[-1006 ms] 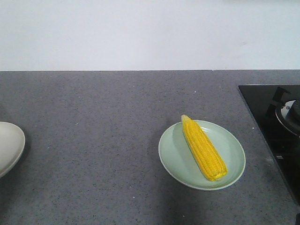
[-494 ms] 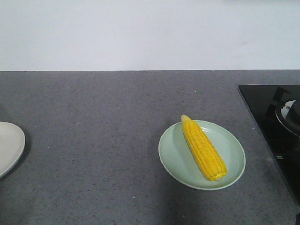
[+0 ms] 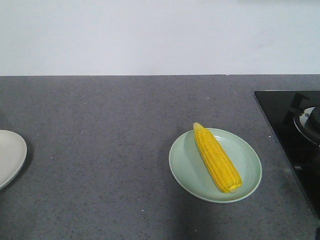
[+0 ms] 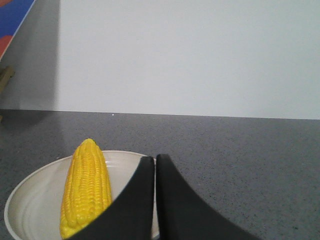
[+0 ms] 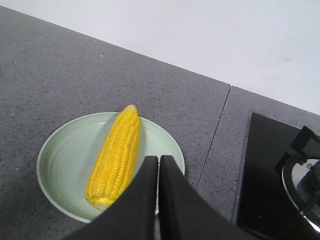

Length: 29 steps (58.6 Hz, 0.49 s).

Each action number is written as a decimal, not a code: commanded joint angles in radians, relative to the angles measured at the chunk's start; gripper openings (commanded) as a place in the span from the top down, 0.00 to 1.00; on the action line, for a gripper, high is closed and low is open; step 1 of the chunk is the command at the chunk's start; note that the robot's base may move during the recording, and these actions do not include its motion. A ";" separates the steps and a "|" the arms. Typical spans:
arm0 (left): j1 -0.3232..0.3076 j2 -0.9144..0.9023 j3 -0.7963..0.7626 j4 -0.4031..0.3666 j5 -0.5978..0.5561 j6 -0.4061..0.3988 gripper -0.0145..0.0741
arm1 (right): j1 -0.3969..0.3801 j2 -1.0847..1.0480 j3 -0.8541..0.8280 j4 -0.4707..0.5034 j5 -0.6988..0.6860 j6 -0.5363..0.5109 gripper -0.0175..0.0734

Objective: Distribute corn equally

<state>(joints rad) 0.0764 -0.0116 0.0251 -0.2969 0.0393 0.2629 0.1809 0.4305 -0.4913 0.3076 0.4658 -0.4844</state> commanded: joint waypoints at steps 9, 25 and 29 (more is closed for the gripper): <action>-0.007 -0.015 0.013 0.105 -0.062 -0.198 0.85 | -0.006 0.007 -0.024 0.013 -0.075 -0.004 0.81; -0.007 -0.015 0.010 0.104 -0.063 -0.203 0.85 | -0.006 0.007 -0.024 0.013 -0.075 -0.004 0.81; -0.007 -0.015 0.010 0.104 -0.063 -0.203 0.85 | -0.006 0.007 -0.024 0.013 -0.075 -0.004 0.81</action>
<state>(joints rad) 0.0764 -0.0116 0.0251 -0.1947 0.0455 0.0707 0.1809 0.4305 -0.4913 0.3076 0.4658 -0.4844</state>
